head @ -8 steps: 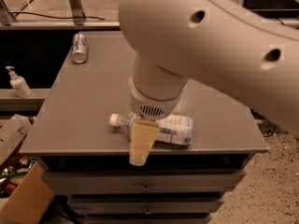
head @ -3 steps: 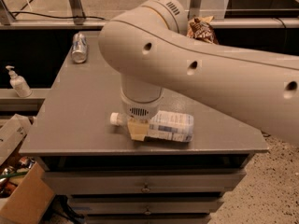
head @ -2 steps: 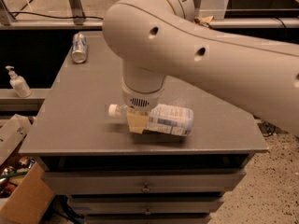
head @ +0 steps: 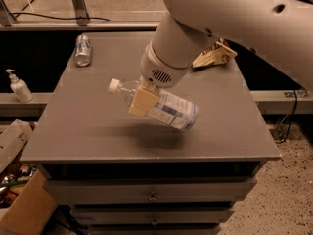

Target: Place blue plastic bottle upright

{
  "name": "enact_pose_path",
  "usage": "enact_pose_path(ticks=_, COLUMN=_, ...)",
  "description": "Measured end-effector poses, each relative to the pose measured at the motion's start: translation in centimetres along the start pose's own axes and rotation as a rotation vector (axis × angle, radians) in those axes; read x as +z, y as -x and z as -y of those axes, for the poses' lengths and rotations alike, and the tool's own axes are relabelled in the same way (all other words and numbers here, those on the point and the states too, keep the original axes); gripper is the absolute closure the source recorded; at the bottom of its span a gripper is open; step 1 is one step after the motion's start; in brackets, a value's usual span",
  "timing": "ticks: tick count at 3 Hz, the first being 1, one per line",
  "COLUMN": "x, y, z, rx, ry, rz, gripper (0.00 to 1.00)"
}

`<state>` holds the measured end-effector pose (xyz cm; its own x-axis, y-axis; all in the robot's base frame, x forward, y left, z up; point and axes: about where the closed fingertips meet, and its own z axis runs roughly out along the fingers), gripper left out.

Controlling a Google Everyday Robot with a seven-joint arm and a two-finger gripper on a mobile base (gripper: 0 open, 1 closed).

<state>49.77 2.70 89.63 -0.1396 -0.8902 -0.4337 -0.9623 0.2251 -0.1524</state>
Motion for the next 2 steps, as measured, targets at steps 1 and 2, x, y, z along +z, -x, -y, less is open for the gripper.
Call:
enact_pose_path(ticks=1, x=-1.7, y=2.1, z=1.4, rx=0.022, ry=0.026, rz=0.207, gripper=1.0)
enact_pose_path(ticks=2, x=-3.4, y=4.0, z=2.4, rx=0.041, ry=0.053, rz=0.395, gripper=1.0)
